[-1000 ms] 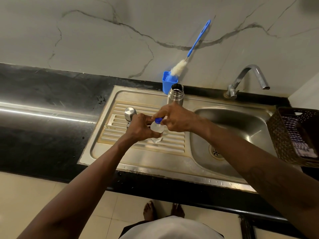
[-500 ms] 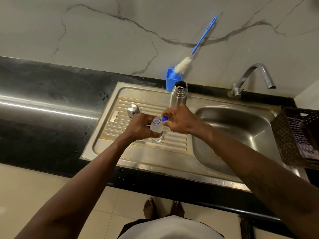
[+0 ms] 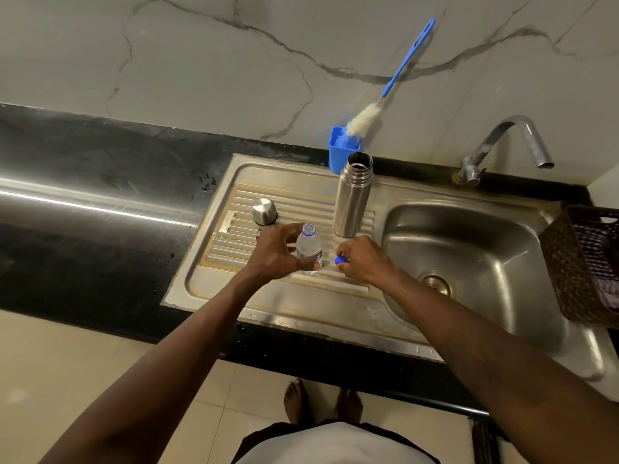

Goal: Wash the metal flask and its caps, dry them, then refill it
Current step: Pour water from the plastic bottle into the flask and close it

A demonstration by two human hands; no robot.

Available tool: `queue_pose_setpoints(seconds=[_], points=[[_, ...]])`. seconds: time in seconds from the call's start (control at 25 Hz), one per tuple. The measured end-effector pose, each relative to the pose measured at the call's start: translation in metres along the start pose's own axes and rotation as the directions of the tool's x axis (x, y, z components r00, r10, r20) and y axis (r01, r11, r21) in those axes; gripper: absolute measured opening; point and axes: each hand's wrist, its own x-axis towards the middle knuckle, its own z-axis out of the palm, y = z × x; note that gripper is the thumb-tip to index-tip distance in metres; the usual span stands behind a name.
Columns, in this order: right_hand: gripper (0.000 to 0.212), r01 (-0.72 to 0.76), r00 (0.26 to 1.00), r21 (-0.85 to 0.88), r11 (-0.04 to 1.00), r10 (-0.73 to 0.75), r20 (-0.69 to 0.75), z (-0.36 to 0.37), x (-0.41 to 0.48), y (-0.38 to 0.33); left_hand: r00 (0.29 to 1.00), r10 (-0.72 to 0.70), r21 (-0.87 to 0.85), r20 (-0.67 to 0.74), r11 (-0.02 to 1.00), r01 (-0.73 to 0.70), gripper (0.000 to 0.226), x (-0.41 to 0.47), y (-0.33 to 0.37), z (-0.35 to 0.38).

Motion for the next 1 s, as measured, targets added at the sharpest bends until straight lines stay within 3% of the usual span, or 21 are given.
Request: queue_pose_setpoints(seconds=[0.16,0.36,0.48,0.56,0.64,0.72,0.84,0.92,1.0], points=[[0.017,-0.019,1.0,0.047,0.999,0.018,0.01,0.01,0.009,0.011,1.0,-0.022,-0.012,-0.004,1.0,0.022,0.063,0.0,-0.004,0.007],[0.055,-0.093,0.996,0.206,0.974,0.088,0.033,0.005,0.003,0.019,1.0,-0.023,0.0,-0.016,1.0,0.023,0.064,0.0,-0.005,0.011],[0.048,-0.094,0.954,0.328,0.94,0.179,-0.239,-0.01,-0.007,0.019,0.999,-0.022,0.001,-0.024,1.0,0.022,0.062,0.0,-0.006,0.012],[0.067,-0.061,0.86,0.487,0.871,0.294,-0.417,-0.027,-0.006,0.02,0.999,-0.016,0.008,-0.036,1.0,0.016,0.057,-0.001,-0.004,0.011],[0.098,-0.008,0.82,0.571,0.821,0.332,-0.465,-0.044,0.002,0.02,0.999,-0.017,0.022,-0.048,1.0,0.018,0.052,0.001,0.0,0.011],[0.121,0.019,0.842,0.591,0.806,0.306,-0.445,-0.06,0.013,0.014,0.998,-0.033,0.02,-0.061,0.999,0.034,0.052,0.004,0.005,0.011],[0.135,0.041,0.893,0.594,0.803,0.237,-0.383,-0.073,0.029,0.004,0.992,-0.056,-0.009,-0.109,0.998,0.056,0.053,0.011,0.011,0.008],[0.137,0.084,0.911,0.587,0.805,0.177,-0.373,-0.075,0.036,-0.002,0.989,-0.065,-0.019,-0.134,0.998,0.063,0.055,0.018,0.015,0.005],[0.125,0.129,0.917,0.581,0.804,0.126,-0.379,-0.074,0.042,-0.006,0.986,-0.071,-0.022,-0.149,0.997,0.068,0.057,0.025,0.02,0.002]])
